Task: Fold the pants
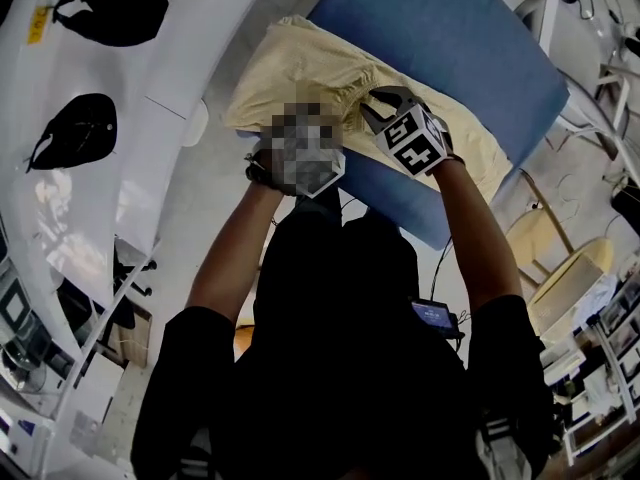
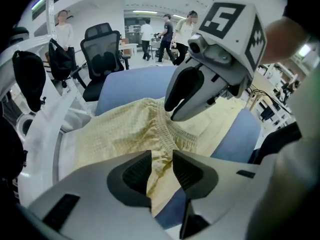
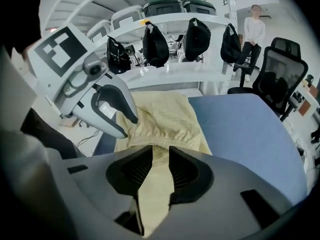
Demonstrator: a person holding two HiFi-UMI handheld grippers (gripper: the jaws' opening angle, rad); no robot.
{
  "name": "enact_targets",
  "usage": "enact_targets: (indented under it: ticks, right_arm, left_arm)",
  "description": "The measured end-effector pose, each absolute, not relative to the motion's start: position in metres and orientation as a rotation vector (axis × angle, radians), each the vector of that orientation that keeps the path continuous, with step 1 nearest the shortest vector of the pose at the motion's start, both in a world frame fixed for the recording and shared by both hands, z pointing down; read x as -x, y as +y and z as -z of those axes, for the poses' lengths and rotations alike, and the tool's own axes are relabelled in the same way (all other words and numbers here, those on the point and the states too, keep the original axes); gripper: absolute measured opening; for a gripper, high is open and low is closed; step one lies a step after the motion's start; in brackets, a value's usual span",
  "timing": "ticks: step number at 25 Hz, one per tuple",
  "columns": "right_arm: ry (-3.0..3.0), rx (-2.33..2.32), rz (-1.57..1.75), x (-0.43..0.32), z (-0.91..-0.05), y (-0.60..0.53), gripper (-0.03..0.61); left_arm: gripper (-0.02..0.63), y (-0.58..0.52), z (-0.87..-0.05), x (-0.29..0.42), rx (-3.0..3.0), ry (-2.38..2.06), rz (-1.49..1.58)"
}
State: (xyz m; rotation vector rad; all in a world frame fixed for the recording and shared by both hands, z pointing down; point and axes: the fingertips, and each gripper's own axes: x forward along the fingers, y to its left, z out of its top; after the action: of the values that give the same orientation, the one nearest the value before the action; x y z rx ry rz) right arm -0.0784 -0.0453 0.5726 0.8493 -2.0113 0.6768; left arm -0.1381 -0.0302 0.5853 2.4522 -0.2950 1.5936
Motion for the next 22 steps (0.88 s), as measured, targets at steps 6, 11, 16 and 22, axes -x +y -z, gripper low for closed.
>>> enact_targets:
  ticks: [6,11,16,22]
  right_arm:
    - [-2.031,-0.764,-0.759,0.099,-0.591,-0.018,0.1]
    - [-2.022,-0.772,-0.757,0.099,-0.596,-0.009,0.094]
    - [-2.02,-0.772,-0.752,0.095,-0.595,-0.009,0.094]
    - [-2.004,-0.736,-0.675,0.099,-0.6,-0.004,0.087]
  left_arm:
    - [0.133,-0.022,-0.613,0.136,-2.503,-0.025,-1.857]
    - [0.167,-0.017,-0.615,0.13,-2.513,0.048,-1.859]
    - [0.173,-0.018,-0.614,0.126,-2.46,0.017,-1.785]
    - [0.081,-0.016,-0.612,0.129,-2.438,0.042,-1.778]
